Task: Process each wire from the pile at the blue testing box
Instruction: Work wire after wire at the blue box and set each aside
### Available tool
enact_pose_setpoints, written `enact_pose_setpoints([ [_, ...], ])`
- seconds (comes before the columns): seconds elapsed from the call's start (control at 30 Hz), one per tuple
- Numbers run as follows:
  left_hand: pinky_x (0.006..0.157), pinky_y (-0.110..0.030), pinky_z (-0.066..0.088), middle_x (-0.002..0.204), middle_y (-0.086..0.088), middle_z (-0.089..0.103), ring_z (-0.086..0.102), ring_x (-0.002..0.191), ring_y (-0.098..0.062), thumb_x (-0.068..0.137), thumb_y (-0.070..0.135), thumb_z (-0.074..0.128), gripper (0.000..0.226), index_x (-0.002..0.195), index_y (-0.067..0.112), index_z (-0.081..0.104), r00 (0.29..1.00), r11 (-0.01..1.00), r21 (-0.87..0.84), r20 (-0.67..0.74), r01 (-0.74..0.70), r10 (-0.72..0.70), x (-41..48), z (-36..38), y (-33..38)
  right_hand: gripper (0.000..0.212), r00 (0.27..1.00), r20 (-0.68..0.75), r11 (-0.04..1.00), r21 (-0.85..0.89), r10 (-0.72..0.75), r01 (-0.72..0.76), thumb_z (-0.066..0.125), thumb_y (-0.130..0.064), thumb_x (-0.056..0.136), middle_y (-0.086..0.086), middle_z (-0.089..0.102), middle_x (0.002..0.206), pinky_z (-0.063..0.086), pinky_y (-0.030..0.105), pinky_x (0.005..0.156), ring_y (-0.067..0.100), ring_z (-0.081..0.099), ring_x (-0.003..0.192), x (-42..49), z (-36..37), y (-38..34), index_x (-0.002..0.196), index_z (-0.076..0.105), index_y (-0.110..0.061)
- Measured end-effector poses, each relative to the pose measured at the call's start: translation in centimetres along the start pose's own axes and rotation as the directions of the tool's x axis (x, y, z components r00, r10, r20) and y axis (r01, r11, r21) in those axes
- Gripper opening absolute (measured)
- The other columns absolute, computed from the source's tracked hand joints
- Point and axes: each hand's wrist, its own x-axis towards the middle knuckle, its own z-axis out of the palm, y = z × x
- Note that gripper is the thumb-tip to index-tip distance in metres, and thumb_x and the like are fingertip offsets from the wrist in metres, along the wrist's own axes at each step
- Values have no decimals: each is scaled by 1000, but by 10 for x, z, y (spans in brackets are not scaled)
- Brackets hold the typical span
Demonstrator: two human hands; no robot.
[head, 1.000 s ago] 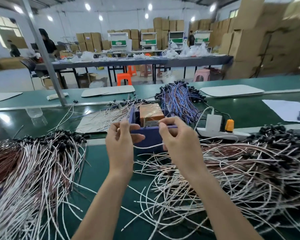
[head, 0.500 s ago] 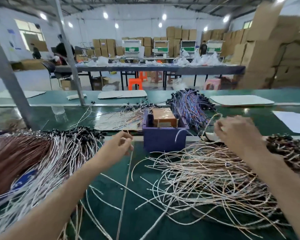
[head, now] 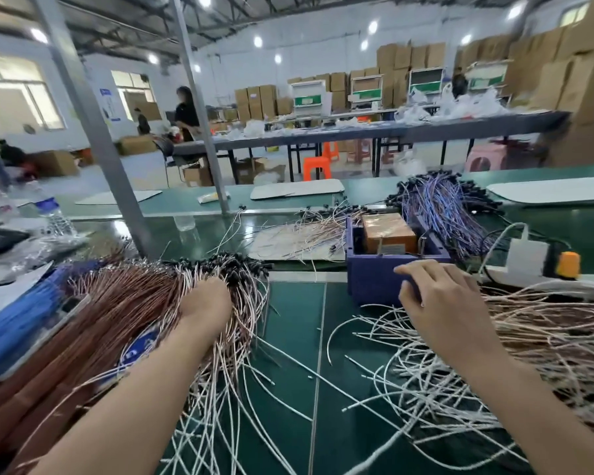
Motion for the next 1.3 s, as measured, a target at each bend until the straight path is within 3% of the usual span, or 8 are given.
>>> enact_pose_setpoints([
  [0.2,51,-26,36,76,-3,55,49,60,-15,105,23,44,23,95,5,53,977,918,-374,-107,132,-184,-4,-16,8,26,998,51,997,71,21,-25,66,-16,92,-3,71,110,44,37,91,23,63,101,-12,5,-14,118,70,-19],
  [0.37,50,-23,41,86,-9,61,50,58,-9,106,20,39,17,114,7,47,947,421,-897,-240,-132,-215,-25,-75,38,27,975,169,901,386,141,-197,56,-22,100,-10,68,114,46,33,96,11,61,105,-11,3,-19,126,64,-25],
  [0.6,64,-36,56,83,8,66,63,69,-4,102,36,43,3,102,33,45,803,388,-747,-319,-540,503,-132,-89,125,65,668,737,-243,670,106,-701,31,-58,102,8,69,128,42,42,111,21,63,123,23,-12,-59,138,55,-10],
  [0.7,74,-45,54,91,0,67,64,78,-25,101,33,47,5,105,29,48,749,407,-732,-209,-546,629,-148,-67,137,48,619,776,-418,607,125,-676,43,-44,105,10,76,113,56,35,84,20,74,100,21,-13,-65,122,67,-7],
  [0.97,64,-32,50,65,12,64,56,58,-7,103,36,51,18,97,29,66,789,445,-827,4,-342,614,-124,-34,115,21,671,648,-549,729,361,-408,48,-19,106,-2,60,66,60,31,72,12,65,62,15,-5,-33,109,66,-11],
  [1.1,83,-29,57,100,1,76,69,91,-14,102,29,58,23,102,13,74,762,181,-977,200,111,616,-115,-38,111,21,659,655,-574,719,369,-392,48,-24,106,-7,50,62,48,26,67,7,45,50,16,-5,-23,105,66,-14],
  [1.2,82,-29,58,110,-2,75,71,99,-15,96,31,64,21,97,14,76,749,-77,-932,233,355,621,-115,-43,118,23,690,618,-444,774,376,-451,44,-23,107,-6,45,62,39,24,53,7,36,47,10,-2,-24,109,65,-14],
  [1.3,74,-23,57,94,2,76,71,90,-9,95,31,67,23,100,11,77,824,-19,-973,185,231,536,-116,-44,128,23,763,519,-176,853,385,-491,44,-24,107,-8,47,64,34,25,51,8,32,48,-1,0,-28,119,64,-22],
])
